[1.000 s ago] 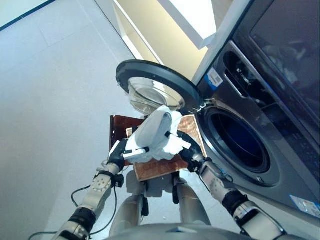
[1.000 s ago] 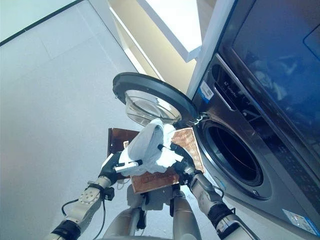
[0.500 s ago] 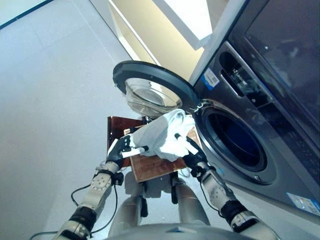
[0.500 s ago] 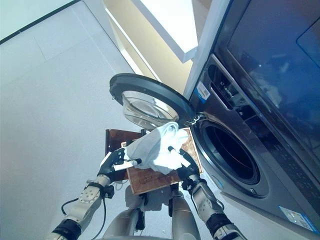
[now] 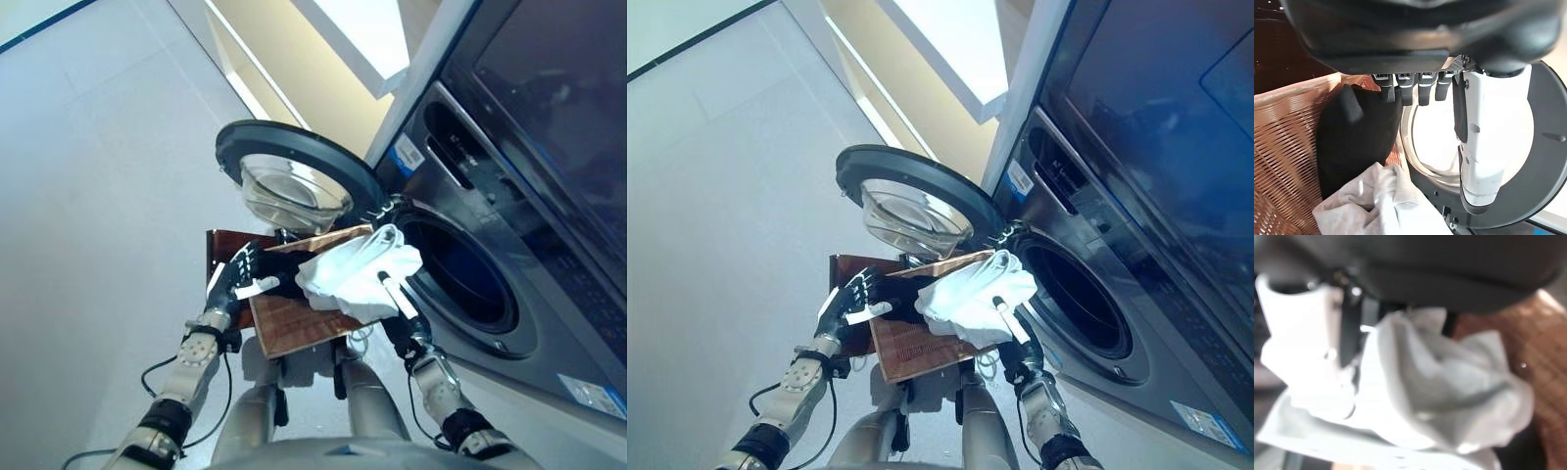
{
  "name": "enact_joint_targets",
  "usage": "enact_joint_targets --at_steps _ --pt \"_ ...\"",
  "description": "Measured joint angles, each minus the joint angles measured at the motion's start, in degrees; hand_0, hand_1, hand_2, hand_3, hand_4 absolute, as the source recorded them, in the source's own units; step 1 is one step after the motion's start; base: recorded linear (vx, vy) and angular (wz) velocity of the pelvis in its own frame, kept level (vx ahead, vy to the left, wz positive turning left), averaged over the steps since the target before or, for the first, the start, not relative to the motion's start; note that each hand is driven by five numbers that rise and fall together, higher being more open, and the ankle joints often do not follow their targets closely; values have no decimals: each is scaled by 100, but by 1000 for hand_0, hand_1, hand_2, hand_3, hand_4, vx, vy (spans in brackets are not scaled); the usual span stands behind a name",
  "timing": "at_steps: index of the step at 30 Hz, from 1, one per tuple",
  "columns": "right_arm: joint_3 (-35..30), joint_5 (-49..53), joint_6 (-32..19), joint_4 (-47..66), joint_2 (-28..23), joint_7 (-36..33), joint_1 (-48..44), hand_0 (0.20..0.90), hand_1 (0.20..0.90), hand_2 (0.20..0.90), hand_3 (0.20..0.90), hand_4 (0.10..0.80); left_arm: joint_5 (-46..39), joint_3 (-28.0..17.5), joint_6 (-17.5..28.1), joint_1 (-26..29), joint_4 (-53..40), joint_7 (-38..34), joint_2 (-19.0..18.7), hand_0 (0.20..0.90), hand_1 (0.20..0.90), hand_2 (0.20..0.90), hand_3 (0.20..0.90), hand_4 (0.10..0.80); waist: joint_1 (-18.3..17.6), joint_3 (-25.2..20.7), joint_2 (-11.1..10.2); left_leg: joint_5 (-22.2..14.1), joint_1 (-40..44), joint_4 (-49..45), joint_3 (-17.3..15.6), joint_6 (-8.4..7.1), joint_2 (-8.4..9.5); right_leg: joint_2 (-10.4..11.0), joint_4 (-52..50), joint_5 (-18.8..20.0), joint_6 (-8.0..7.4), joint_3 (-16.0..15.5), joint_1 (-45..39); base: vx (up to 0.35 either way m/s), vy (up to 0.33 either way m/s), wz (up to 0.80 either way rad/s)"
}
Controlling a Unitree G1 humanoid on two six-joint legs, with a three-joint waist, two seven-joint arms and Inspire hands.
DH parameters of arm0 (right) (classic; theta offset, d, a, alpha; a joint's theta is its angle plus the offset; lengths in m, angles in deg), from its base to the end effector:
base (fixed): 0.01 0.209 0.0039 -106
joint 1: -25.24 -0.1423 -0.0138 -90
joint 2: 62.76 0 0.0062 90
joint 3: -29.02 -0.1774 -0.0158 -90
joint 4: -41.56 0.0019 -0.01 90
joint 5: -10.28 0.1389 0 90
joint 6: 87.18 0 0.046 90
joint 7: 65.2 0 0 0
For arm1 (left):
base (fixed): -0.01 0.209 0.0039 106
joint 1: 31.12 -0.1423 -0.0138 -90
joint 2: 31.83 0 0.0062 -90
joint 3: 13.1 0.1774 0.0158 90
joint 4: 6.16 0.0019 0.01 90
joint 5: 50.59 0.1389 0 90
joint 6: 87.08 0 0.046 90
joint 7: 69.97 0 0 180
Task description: Pick up the clothes and place them into the washing machine
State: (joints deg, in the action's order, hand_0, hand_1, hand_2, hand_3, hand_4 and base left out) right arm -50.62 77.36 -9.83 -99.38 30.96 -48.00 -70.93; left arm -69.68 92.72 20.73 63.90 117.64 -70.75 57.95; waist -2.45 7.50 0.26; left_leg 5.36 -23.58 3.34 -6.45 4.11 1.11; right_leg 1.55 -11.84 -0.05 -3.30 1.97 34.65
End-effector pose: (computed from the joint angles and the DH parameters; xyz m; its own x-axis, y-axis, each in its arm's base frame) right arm 0.1662 -0.1997 -0.0678 0.9101 -0.0031 -0.4143 0.3086 0.6723 0.6729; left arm 0.1935 0.1811 -0.0248 0.9663 -0.0856 -0.2429 0.0927 0.9955 0.0181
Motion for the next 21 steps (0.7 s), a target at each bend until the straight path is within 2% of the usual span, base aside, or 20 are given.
enact_joint_targets --at_steps 8,12,21 --pt "-472 140 4 -679 180 -63 -4 200 200 200 200 300 -9 -168 6 35 50 -116 18 900 900 900 900 800 -10 -10 -12 -14 -1 -1 -28 0 0 -9 0 0 0 33 15 1 6 -1" --pt "-1104 683 -14 -861 451 -89 -12 200 200 200 200 300 -160 -315 11 13 52 -226 24 900 900 900 900 800 -9 -10 -11 -28 -2 -1 -75 1 0 -13 -1 0 0 68 31 5 11 -3" --pt "-1528 1122 -270 -1209 453 -376 -122 200 200 200 200 300 -420 -411 113 -24 68 -410 26 900 900 900 900 800 -1 -9 -10 -34 -60 -7 -101 6 0 -20 -10 1 0 98 102 1 4 0"
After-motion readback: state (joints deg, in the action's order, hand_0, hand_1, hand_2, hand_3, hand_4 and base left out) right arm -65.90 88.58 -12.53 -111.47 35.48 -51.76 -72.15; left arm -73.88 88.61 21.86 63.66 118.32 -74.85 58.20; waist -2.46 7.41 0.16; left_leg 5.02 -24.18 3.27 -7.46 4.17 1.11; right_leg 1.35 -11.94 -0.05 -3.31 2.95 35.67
